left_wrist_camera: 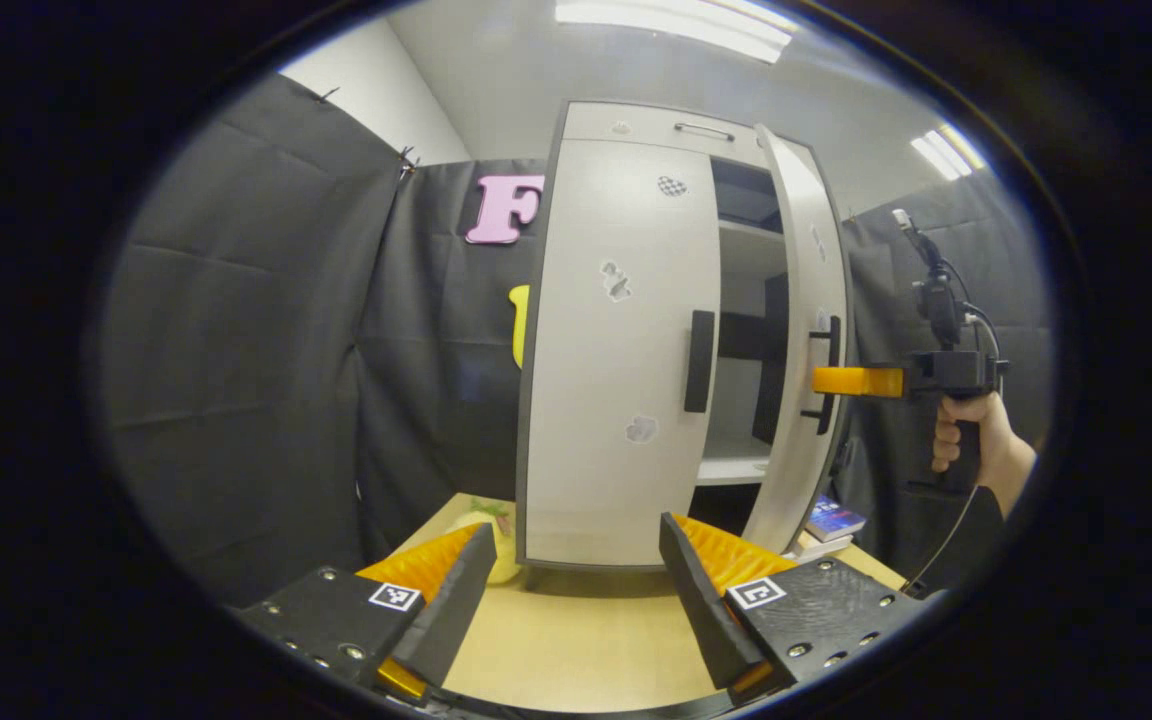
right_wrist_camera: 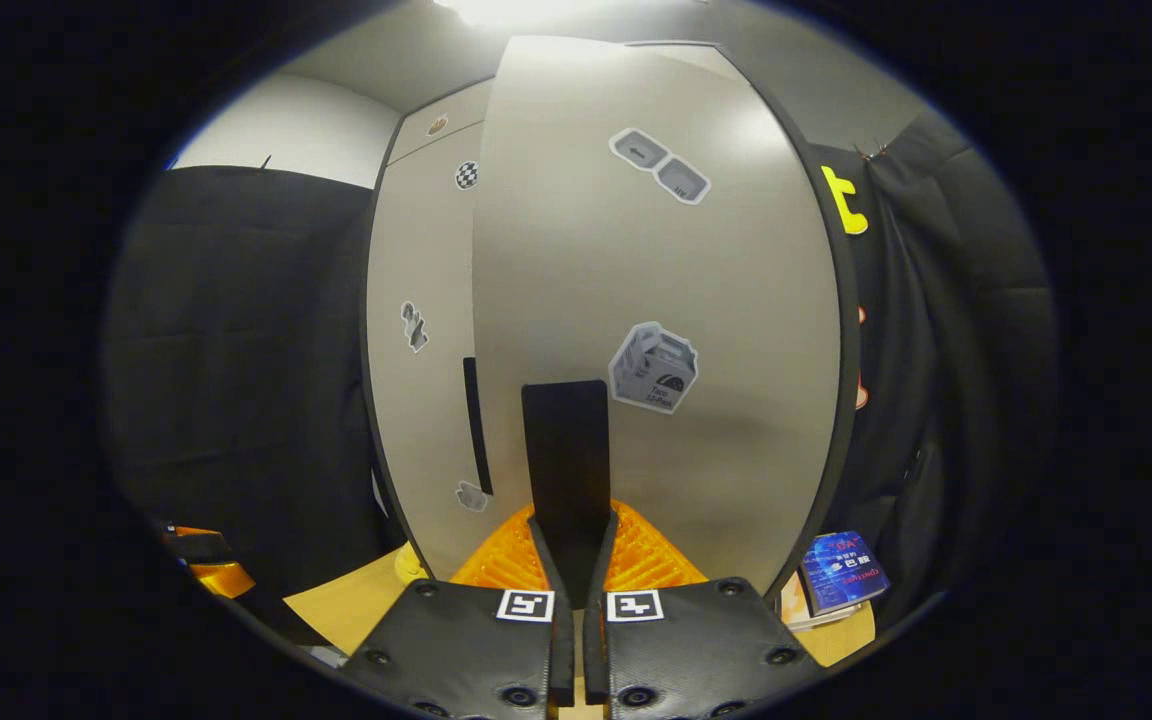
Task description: Open the right door of the double-door shoe cabinet with the right hand, and open the left door with the left hand.
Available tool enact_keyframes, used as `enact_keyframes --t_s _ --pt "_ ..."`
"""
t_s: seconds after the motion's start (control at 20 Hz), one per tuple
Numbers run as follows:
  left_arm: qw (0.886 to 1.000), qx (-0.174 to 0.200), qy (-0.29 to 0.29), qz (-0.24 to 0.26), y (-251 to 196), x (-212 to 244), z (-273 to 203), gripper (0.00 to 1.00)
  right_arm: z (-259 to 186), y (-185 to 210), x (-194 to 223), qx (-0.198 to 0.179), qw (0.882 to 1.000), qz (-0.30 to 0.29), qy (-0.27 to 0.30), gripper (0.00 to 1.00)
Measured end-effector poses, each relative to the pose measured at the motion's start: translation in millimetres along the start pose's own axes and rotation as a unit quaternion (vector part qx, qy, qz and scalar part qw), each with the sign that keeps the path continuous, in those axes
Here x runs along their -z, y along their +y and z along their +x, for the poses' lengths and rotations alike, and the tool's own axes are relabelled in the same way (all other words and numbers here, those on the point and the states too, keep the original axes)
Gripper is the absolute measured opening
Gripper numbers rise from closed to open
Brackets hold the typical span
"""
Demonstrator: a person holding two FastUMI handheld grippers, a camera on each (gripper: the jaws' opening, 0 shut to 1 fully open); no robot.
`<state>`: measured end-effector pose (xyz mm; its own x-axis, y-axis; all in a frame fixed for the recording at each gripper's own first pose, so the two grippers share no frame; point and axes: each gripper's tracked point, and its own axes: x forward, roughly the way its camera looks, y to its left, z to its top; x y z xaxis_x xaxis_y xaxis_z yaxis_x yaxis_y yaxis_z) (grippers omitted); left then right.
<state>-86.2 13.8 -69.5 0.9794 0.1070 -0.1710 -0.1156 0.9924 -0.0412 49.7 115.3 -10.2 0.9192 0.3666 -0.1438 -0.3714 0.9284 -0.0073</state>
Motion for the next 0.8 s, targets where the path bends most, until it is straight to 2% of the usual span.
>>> enact_keyframes --t_s 0.05,0.2,0.25,0.65,0.7,0.8 --pt "1.000 -0.002 0.004 0.003 -1 2 3 0.94 -4 -2 0 0.001 1.000 0.003 -0.001 0.02" --pt "1.000 0.009 0.014 0.004 -11 10 11 0.95 -18 -8 2 0.006 1.000 0.006 -0.006 0.02" --pt "1.000 0.015 0.017 0.003 -14 12 12 0.95 -22 -11 1 0.007 1.000 0.008 -0.006 0.05" --pt "0.998 0.056 0.025 0.011 -48 19 20 0.94 -55 -34 4 0.036 0.999 0.018 -0.016 0.05" --pt "0.998 0.061 0.026 0.013 -52 19 23 0.94 -59 -38 4 0.040 0.999 0.020 -0.015 0.02" --pt "0.997 0.070 0.025 0.013 -59 19 28 0.94 -66 -46 5 0.048 0.998 0.023 -0.016 0.05"
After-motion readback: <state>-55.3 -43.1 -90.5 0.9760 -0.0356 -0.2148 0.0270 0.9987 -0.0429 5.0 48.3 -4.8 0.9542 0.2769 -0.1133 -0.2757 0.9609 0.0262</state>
